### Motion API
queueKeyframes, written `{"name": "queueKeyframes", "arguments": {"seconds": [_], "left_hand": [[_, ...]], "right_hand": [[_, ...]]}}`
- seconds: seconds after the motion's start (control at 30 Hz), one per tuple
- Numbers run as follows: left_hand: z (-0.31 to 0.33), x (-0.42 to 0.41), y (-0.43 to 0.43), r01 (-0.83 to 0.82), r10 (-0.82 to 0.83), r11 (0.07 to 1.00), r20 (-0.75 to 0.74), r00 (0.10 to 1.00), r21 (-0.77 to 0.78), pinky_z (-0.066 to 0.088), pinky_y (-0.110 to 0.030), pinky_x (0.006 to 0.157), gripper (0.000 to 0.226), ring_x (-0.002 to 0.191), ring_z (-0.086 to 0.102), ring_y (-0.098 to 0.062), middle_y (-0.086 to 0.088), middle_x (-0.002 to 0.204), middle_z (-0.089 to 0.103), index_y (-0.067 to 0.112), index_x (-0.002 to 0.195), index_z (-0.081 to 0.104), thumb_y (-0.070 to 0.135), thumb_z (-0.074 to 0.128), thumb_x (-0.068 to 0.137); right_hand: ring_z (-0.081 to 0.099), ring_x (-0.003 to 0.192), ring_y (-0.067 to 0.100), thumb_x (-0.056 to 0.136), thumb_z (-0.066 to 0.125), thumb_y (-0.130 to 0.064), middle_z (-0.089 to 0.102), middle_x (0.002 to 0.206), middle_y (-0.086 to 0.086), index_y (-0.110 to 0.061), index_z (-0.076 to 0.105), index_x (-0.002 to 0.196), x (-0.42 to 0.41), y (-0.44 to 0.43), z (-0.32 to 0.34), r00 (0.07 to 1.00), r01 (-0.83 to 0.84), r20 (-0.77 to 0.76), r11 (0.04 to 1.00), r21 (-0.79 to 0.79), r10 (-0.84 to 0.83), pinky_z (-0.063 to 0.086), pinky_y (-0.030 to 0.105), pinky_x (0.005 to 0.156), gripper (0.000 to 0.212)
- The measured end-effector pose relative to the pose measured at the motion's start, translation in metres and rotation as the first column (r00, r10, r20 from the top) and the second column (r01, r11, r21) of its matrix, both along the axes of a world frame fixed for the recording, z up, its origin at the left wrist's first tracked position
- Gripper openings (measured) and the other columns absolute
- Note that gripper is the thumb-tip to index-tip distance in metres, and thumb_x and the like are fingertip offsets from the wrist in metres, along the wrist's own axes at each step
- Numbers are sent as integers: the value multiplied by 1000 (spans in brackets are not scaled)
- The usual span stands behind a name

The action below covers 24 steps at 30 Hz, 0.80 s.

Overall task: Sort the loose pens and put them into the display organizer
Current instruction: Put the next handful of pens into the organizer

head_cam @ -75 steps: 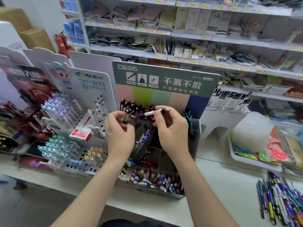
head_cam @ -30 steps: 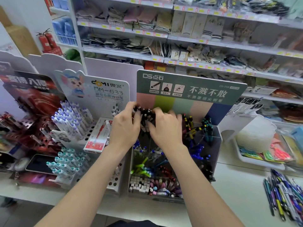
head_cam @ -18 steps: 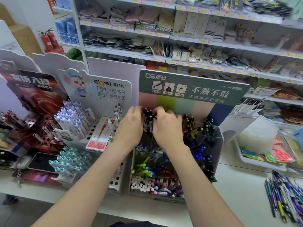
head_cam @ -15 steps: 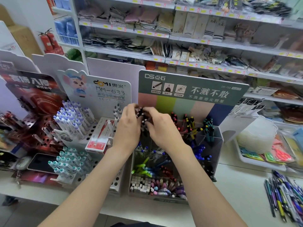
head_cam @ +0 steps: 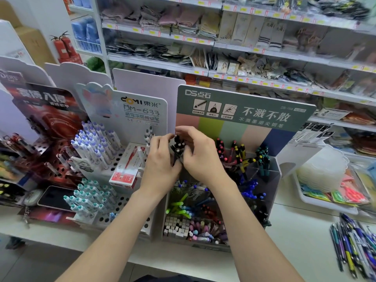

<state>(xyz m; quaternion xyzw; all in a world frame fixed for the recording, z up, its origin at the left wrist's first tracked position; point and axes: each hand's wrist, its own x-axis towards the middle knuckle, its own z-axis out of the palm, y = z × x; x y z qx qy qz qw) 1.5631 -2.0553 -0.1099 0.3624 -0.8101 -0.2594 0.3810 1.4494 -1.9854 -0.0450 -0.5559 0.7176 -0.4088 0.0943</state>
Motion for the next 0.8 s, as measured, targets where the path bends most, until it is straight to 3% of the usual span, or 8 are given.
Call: {"name": "queueKeyframes", "arguments": {"seconds": [0.1,0.2,0.33,0.4,0.47,0.6,0.7,0.8], "left_hand": [[1,-2,-2,-26,25,999,21,999,39,40,-19,97,67,111,46,-5,-2,129,53,13,140,55,23,89,83],[8,-11,-1,-47,46,999,18,999,27,37,-17,92,60,106,49,-7,-1,124,56,12,135,60,27,88,85],[13,-18,-2,-88,88,996,-18,996,0,36,-15,89,38,105,55,-15,-5,120,58,10,130,62,14,77,95],[12,-17,-1,-104,104,995,-23,994,3,41,-18,90,34,102,51,-10,-6,119,60,10,130,63,14,73,98],[9,-13,0,-88,88,996,-25,996,-17,41,-16,94,37,104,48,-4,-7,121,63,10,132,63,13,75,97],[5,-7,5,-76,77,997,-27,997,20,35,-13,98,53,112,51,-7,-6,129,60,10,137,59,13,84,90],[5,-8,4,-112,112,993,10,994,19,41,-19,94,45,111,62,-21,-8,121,68,11,132,63,15,82,92],[9,-7,2,-158,157,987,12,987,26,53,-34,97,44,112,68,-26,-10,120,72,9,131,65,10,82,90]], "right_hand": [[70,108,8,89,48,17,74,112,-2,-11,72,119,-7,9,-6,992,117,72,975,-190,-105,58,27,98,48],[72,102,19,92,55,9,76,108,4,-9,73,120,-13,12,-15,929,368,21,920,-139,-368,60,39,94,38],[62,121,36,96,51,2,72,128,14,-10,61,142,-4,8,-21,967,197,-197,967,163,-164,51,50,105,49],[61,128,30,96,48,5,69,135,11,-11,59,145,2,8,-19,993,84,-98,985,150,-70,47,42,114,53],[61,128,22,94,49,11,68,136,9,-9,60,143,5,10,-18,987,154,-40,988,32,-153,44,25,113,55],[62,113,28,95,55,4,66,124,13,-4,59,136,9,13,-19,915,398,-59,917,-14,-399,49,35,99,41],[63,109,38,96,57,1,62,121,19,-2,51,138,14,3,-16,936,333,-171,934,131,-309,53,47,94,42],[61,117,39,92,55,8,63,126,19,-2,55,136,13,-7,-7,966,221,-168,966,135,-197,52,47,99,46]]}}
